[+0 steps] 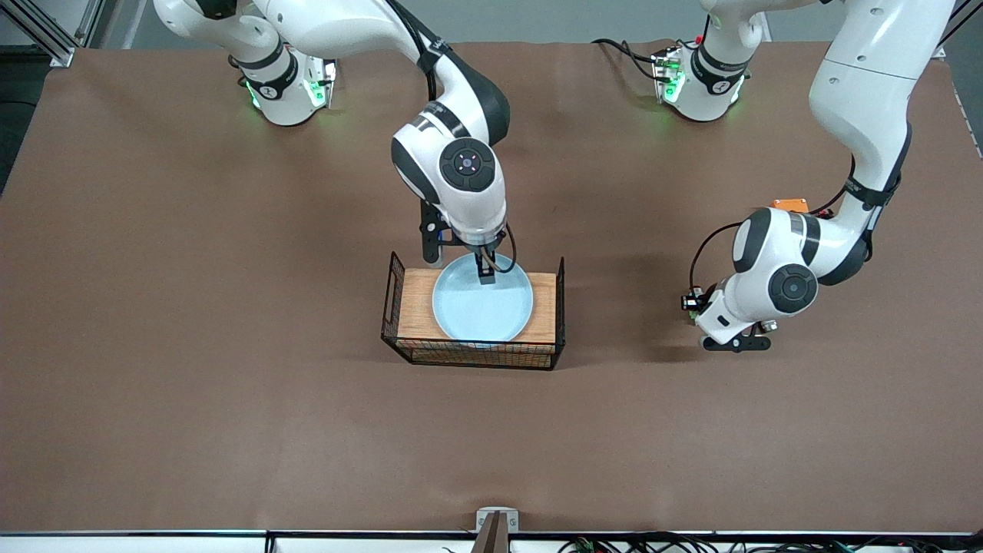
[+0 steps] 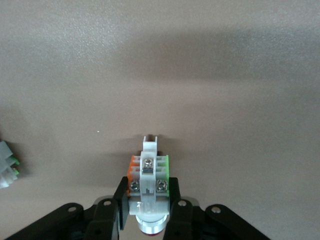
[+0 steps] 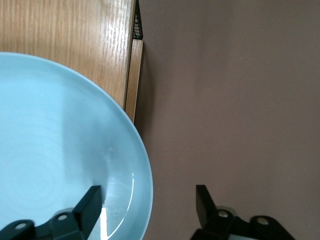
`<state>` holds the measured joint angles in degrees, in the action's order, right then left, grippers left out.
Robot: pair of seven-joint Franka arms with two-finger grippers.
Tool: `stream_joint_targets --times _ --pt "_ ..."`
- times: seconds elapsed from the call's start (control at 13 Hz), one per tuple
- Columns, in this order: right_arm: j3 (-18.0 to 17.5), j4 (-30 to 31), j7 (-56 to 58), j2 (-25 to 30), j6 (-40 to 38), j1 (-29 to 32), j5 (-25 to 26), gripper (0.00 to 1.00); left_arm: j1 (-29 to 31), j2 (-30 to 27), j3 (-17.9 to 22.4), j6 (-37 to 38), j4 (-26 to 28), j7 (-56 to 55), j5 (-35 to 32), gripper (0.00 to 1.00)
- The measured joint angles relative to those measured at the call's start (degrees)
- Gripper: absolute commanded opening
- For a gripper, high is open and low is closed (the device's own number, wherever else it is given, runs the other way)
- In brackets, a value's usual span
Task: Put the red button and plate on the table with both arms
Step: 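Lower the button onto the table while the right gripper grips the plate rim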
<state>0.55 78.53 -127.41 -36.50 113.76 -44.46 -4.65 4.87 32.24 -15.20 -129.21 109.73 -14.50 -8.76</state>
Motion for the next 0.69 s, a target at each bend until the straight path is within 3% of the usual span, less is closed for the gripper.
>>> stream_joint_targets --times 0.08,0.15,0.31,0.39,0.69 --pt "0.02 -0.01 0.21 0.00 0.00 0.00 0.00 0.71 0.00 0.07 0.00 0.00 -0.05 0.00 -0.02 0.32" --pt "0.04 -0.07 0.72 0.00 0.00 0.00 0.00 0.64 0.00 0.08 0.00 0.00 -0.06 0.00 -0.02 0.46" --pt "0.06 -0.20 1.49 0.00 0.02 -0.01 0.00 0.51 0.00 0.11 0.00 0.00 -0.08 0.02 -0.03 0.88" --pt "0.11 -0.41 1.61 0.00 0.02 -0.01 0.00 0.47 0.00 0.14 0.00 -0.02 -0.11 0.02 -0.03 0.99" --pt "0.13 -0.64 2.88 0.00 0.01 -0.02 0.00 0.20 0.00 0.02 0.00 -0.06 -0.80 0.02 -0.04 0.99"
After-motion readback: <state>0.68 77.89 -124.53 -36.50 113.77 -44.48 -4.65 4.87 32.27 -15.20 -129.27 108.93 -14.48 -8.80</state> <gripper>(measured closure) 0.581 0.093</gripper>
